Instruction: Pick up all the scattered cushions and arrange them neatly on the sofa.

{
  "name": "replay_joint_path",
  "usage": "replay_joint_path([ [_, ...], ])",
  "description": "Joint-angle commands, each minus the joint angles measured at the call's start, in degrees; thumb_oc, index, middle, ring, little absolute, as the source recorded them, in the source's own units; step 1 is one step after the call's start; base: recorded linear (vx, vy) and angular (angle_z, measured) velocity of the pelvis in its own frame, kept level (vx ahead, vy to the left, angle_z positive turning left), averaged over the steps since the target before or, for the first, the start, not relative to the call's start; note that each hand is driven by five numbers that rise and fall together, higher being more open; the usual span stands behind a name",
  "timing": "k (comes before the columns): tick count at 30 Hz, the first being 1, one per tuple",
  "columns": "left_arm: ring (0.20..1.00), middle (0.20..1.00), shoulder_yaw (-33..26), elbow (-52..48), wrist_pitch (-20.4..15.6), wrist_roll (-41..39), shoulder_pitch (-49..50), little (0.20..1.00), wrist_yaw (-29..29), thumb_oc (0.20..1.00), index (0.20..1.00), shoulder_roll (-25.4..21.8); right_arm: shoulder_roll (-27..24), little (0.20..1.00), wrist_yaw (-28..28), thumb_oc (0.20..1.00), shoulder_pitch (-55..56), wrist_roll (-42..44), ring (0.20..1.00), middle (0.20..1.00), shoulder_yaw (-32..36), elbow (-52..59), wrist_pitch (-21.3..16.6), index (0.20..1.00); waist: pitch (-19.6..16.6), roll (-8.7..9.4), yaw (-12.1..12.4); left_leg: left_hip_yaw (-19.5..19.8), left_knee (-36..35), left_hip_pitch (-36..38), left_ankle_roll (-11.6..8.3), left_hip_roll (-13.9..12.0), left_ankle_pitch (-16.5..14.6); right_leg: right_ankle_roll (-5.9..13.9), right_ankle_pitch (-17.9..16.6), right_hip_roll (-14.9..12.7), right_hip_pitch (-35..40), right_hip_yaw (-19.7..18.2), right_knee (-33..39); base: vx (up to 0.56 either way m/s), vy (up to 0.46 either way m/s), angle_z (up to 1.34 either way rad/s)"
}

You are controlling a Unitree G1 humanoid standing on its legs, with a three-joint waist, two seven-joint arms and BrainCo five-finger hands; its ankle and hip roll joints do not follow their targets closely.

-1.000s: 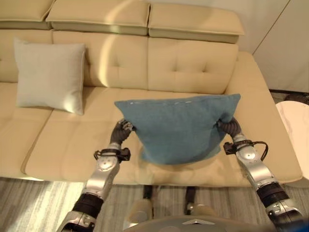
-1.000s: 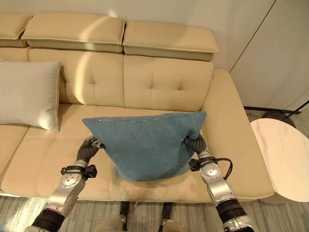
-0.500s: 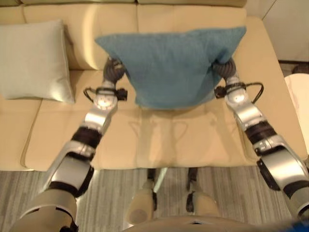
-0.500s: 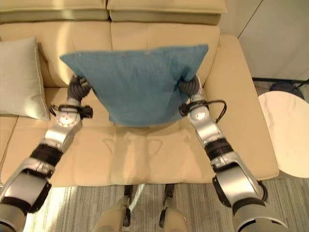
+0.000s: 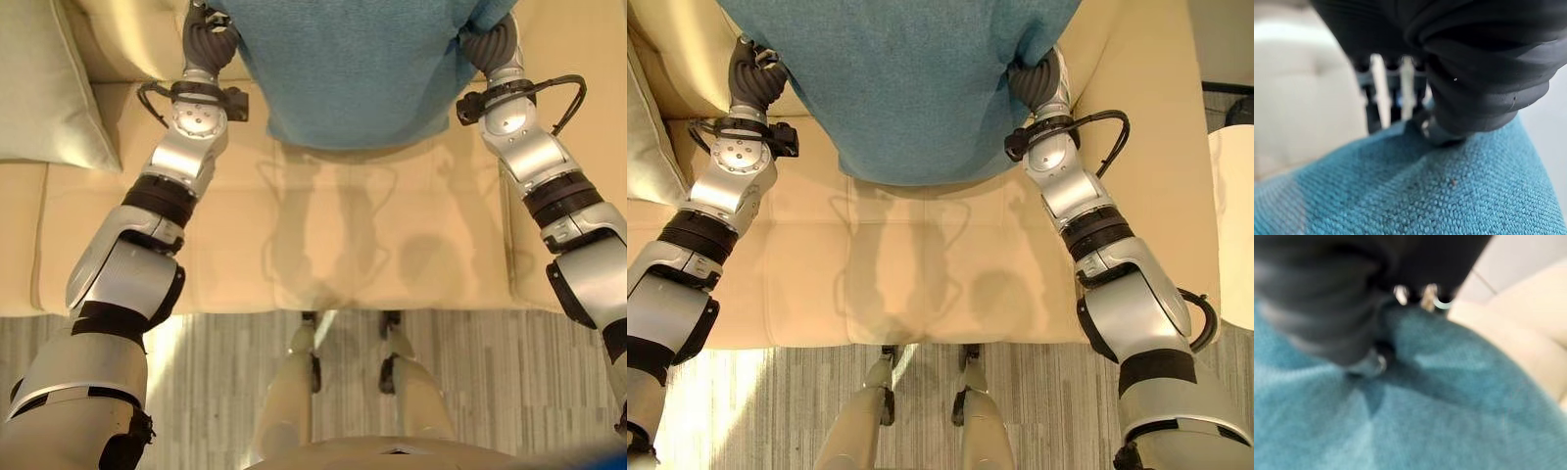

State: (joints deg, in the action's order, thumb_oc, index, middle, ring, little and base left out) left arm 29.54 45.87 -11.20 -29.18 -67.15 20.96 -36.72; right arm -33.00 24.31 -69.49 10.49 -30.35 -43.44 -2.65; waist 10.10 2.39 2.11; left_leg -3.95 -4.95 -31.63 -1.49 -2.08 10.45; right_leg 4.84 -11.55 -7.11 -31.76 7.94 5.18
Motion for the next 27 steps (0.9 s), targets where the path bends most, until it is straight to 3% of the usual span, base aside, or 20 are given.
replay_joint_path([
  [1, 0.2, 0.2, 2.13, -0.74, -7.23, -0.4, -9.05, 0.2, -0.67, 0.2, 0.2, -0.19, -0.32, 0.2, 0.46, 0.2, -8.43, 0.16, 0.2, 0.2, -2.24, 0.01, -4.27, 0.2, -1.77, 1.06, 0.26, 1.8, 3.14, -1.72, -4.74, 1.23, -3.34, 7.36, 0.73, -2.66, 1.88, -0.27, -0.84, 0.0, 0.0, 0.0],
  [9, 0.2, 0.2, 3.68, 4.06, -6.29, -0.79, -12.29, 0.2, -1.41, 0.2, 0.2, -1.16, -0.26, 0.209, -0.1, 0.209, -9.96, -0.62, 0.209, 0.209, -4.09, -4.26, -3.77, 0.209, -1.06, 0.99, 0.35, 3.05, 5.19, -10.09, -4.65, 1.74, -2.94, 7.84, -0.75, -2.95, -5.65, -0.72, -0.65, -0.03, 0.006, -0.02],
  [10, 0.2, 0.2, 3.95, 5.27, -6.27, -1.52, -13.13, 0.2, -1.69, 0.2, 0.2, -1.21, -0.56, 0.715, -0.25, 0.715, -11.11, -0.7, 0.715, 0.715, -5.07, -5.54, -3.57, 0.715, -1.18, 1.07, 0.41, 3.3, 5.1, -10.72, -4.63, 1.81, -2.71, 7.93, -0.77, -2.86, -6.29, -0.82, -0.54, 0.0, 0.0, 0.0],
  [11, 0.555, 0.555, 4.23, 8.43, -6.38, -3.48, -15.06, 0.555, -2.12, 0.555, 0.555, -1.23, -1.41, 1.0, -1.36, 1.0, -13.74, -0.43, 1.0, 1.0, -7.75, -9.23, -2.79, 1.0, -1.42, 1.07, 0.54, 3.46, 4.37, -11.45, -4.91, 1.72, -1.86, 8.08, -0.93, -2.75, -7.57, -0.71, -0.48, 0.0, 0.0, 0.0],
  [12, 0.853, 0.853, 4.41, 9.94, -6.35, -4.33, -15.75, 0.853, -2.24, 0.853, 0.853, -1.28, -1.84, 1.0, -1.73, 1.0, -14.93, -0.18, 1.0, 1.0, -8.89, -10.85, -2.43, 1.0, -1.51, 1.19, 0.58, 3.5, 3.77, -11.45, -5.06, 1.72, -1.43, 8.14, -1.0, -2.63, -7.8, -0.75, -0.38, 0.0, 0.0, 0.0],
  [15, 1.0, 1.0, 5.26, 13.69, -5.5, -5.73, -17.52, 1.0, -2.78, 1.0, 1.0, -2.37, -2.82, 1.0, -1.38, 1.0, -17.25, 1.1, 1.0, 1.0, -10.49, -14.07, -1.42, 1.0, -1.81, 0.95, 0.98, 3.45, 1.03, -10.72, -5.62, 1.69, 0.1, 8.28, -1.02, -2.34, -8.51, -0.46, -0.28, 0.0, 0.0, 0.0],
  [27, 1.0, 1.0, 2.85, 16.24, -4.86, -6.03, -15.84, 1.0, -1.97, 1.0, 1.0, -7.11, -8.49, 1.0, 0.06, 1.0, -17.78, -2.16, 1.0, 1.0, -12.03, -15.99, 0.77, 1.0, -3.64, 1.43, 1.44, 3.32, 0.79, -7.81, -6.02, 1.9, -0.59, 8.58, -0.64, -2.79, -6.11, 0.83, -0.18, 0.0, 0.001, 0.02],
])
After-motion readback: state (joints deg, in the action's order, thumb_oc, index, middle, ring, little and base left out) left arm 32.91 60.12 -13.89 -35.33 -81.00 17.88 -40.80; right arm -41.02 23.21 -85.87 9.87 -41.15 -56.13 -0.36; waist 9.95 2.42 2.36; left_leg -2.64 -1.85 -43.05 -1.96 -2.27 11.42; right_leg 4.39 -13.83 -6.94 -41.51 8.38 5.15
